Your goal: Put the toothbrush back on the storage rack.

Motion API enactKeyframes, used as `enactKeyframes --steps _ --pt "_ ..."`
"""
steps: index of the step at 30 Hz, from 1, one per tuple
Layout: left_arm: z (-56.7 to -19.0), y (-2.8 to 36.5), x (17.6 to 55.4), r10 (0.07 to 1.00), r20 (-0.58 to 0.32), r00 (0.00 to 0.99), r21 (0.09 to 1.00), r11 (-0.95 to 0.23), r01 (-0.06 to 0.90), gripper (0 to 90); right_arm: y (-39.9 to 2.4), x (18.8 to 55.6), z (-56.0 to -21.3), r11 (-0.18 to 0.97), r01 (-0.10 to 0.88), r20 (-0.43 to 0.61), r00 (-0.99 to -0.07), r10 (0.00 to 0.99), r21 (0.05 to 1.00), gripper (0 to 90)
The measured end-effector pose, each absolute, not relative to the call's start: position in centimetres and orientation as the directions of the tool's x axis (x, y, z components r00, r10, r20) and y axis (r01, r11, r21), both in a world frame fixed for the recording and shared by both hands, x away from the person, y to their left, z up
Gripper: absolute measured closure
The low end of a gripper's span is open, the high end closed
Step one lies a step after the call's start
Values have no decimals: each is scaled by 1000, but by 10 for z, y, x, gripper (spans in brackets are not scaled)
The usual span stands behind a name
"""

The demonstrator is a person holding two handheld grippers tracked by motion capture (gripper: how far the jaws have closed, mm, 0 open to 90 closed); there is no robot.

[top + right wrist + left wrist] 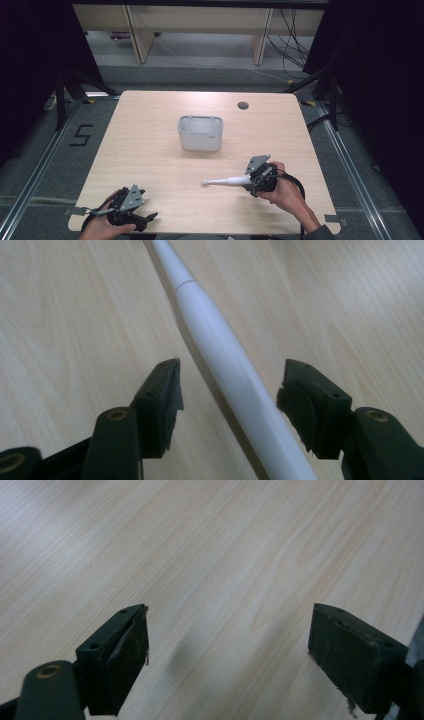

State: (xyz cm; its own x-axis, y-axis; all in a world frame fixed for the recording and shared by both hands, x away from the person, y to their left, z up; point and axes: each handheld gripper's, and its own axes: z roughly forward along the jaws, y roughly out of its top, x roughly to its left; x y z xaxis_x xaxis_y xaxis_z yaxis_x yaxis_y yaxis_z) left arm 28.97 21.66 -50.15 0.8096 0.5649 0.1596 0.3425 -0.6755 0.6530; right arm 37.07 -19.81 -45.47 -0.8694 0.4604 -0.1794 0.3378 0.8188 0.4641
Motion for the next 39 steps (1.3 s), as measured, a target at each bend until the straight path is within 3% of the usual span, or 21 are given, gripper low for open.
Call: enactKeyframes --steps 39 --pt "-501 217 290 563 156 812 658 -672 340 163 -169 402 -474 909 323 -120 -924 364 264 587"
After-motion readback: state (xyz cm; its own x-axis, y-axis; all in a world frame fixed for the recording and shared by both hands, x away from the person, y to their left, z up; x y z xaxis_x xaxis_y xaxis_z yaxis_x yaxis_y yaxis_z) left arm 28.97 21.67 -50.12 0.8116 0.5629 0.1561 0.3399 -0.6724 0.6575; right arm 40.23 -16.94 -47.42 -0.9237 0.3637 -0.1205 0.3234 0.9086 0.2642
